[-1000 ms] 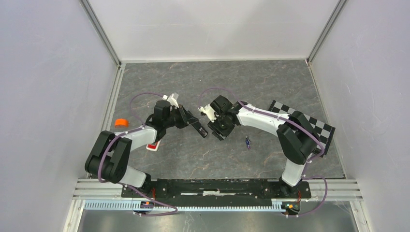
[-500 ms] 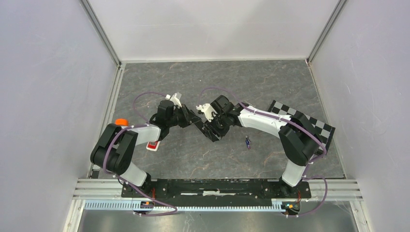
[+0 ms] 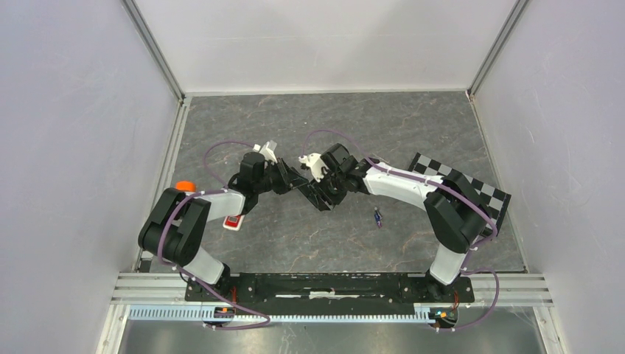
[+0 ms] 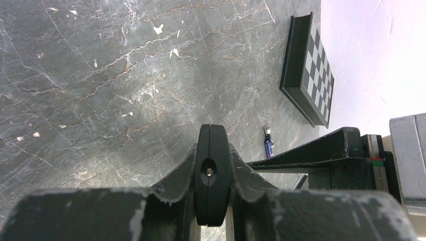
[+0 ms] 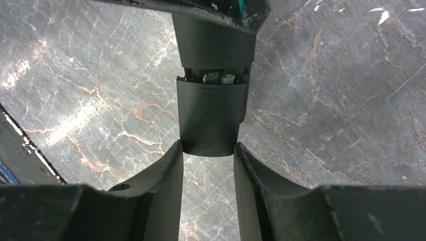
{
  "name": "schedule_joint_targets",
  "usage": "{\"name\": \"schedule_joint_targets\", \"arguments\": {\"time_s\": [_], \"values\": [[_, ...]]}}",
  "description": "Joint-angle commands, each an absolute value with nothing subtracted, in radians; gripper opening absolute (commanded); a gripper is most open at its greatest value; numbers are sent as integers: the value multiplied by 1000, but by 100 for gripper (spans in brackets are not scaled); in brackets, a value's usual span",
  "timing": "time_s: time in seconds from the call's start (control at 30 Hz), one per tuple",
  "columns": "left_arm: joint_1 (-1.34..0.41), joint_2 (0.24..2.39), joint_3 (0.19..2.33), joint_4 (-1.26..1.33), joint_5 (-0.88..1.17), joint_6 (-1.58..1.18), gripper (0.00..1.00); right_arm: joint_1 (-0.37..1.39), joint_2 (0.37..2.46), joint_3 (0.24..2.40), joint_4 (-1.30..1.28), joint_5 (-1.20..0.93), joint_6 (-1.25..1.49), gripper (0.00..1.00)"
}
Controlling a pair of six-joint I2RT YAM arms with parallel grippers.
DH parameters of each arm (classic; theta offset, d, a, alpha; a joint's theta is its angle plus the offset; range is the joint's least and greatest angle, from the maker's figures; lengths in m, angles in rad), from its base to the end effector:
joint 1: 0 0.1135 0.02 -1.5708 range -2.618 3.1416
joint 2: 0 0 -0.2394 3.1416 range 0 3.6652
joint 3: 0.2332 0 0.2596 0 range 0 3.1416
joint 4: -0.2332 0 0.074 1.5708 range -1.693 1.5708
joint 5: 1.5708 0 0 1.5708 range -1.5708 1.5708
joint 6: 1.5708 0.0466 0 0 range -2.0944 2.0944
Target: Load the batteries into the remote control
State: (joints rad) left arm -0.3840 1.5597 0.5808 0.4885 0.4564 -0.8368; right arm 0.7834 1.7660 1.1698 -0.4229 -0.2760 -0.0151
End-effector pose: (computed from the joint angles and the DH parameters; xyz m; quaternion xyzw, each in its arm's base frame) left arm 0.2799 -0.1353 0.1222 -0.0741 0.8402 -0.4461 0.2993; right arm 0.2542 0.2711 0.1550 -0.4050 0.8635 0.2238 0.2005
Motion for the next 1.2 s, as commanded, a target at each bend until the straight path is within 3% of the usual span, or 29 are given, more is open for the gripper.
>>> {"name": "schedule_joint_targets", "arguments": {"time_s": [0.0,0.6,0.93,1.03,1.17], "values": [[-389,1565,616,514,482,-848,2,785,1763,1173,-383,-231,-6,36],[-388,1559,603,512,476,-825,2,785,1793,1185,-374,-237,-13,38],[-389,1540,599,414,423,-776,2,802,1664,1019,-261,-327,-90,62],[-389,1559,576,460,441,-813,2,824,1620,942,-228,-293,-109,64],[-390,1606,560,518,447,-881,11,864,1581,856,-175,-278,-137,66]]}}
